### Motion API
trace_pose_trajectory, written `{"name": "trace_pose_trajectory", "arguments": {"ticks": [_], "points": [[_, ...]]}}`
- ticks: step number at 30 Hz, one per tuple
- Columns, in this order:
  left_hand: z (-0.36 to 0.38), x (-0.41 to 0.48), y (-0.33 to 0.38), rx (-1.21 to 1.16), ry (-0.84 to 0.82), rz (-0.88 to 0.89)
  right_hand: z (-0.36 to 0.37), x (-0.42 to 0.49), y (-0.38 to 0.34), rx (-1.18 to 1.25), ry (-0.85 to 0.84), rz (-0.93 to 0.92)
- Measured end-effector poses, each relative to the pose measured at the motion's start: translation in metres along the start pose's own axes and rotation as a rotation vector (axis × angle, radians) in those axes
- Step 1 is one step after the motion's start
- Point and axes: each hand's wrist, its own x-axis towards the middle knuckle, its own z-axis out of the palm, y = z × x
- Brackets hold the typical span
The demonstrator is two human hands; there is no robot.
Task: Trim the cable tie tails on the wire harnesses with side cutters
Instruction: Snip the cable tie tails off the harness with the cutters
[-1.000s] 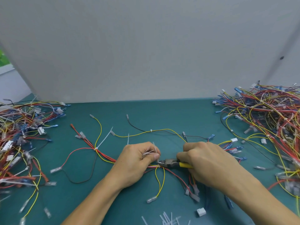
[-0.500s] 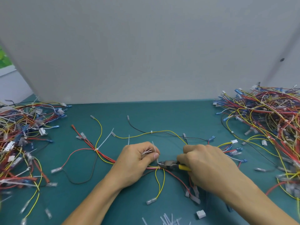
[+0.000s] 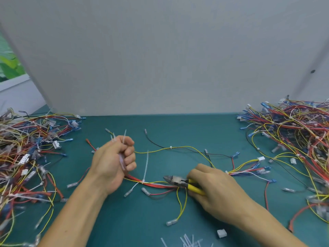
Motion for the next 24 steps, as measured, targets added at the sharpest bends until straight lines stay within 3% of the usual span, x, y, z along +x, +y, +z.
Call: {"name": "trace_pose_trajectory", "arguments": {"ticks": [3, 12, 17, 21, 24], "points": [[-0.001, -0.002, -0.003, 0.215, 0.018, 0.010, -0.011, 0.000, 0.013, -0.026, -0.051, 0.033], [0.028, -0.013, -0.041, 0.581, -0.229, 0.098, -0.051, -0.013, 0.042, -0.149, -0.295, 0.176], [0.036, -0.014, -0.054, 0.888, -0.309, 0.254, -0.058, -0.012, 0.035, -0.155, -0.147, 0.181], [0.036, -0.014, -0.055, 0.984, -0.334, 0.349, -0.047, -0.010, 0.023, -0.188, -0.186, 0.127], [0.035, -0.010, -0.055, 0.972, -0.374, 0.326, -0.039, -0.007, 0.015, -0.186, -0.195, 0.102]]}}
